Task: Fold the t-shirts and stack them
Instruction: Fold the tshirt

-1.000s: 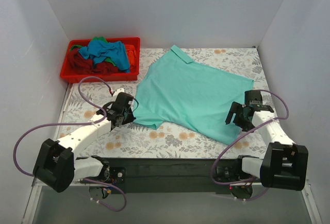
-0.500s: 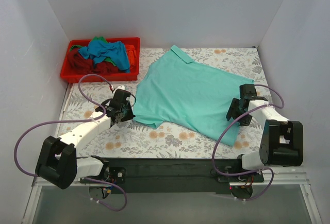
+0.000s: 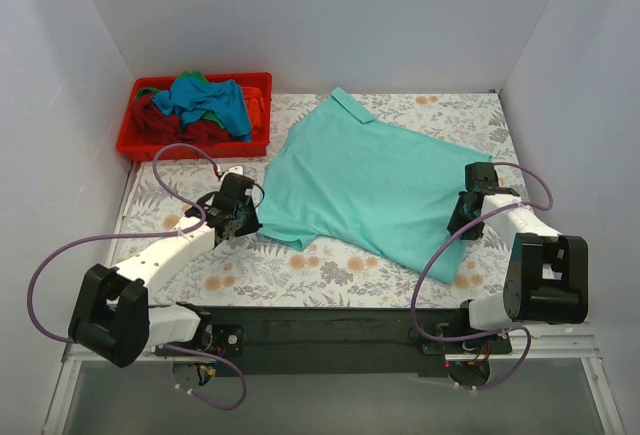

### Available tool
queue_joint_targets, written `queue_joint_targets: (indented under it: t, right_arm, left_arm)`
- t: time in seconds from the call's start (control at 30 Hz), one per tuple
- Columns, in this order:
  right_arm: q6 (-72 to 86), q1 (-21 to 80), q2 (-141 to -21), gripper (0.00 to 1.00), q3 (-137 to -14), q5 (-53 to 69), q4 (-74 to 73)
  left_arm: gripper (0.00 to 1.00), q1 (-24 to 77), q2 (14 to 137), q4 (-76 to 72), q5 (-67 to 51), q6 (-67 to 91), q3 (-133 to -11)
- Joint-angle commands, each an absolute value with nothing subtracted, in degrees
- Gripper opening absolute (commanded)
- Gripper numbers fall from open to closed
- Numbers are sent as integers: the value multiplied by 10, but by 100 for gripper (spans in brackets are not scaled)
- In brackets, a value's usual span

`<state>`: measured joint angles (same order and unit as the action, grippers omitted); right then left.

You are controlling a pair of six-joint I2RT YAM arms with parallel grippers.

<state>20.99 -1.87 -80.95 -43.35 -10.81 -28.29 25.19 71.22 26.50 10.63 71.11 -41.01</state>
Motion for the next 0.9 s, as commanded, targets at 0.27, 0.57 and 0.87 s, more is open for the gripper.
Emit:
queue_joint_targets:
  t: [0.27, 0.57, 0.87]
  right_arm:
    - [204, -39, -812, 1, -446, -142, -278]
    - [188, -73, -811, 1, -468, -149, -286]
    - [169, -76, -834, 1, -478, -141, -287]
  left_arm:
    - [0, 248, 703, 271, 136, 704, -431]
    - [0, 248, 709, 284, 156, 708, -432]
    - [0, 248, 710, 273, 135, 704, -429]
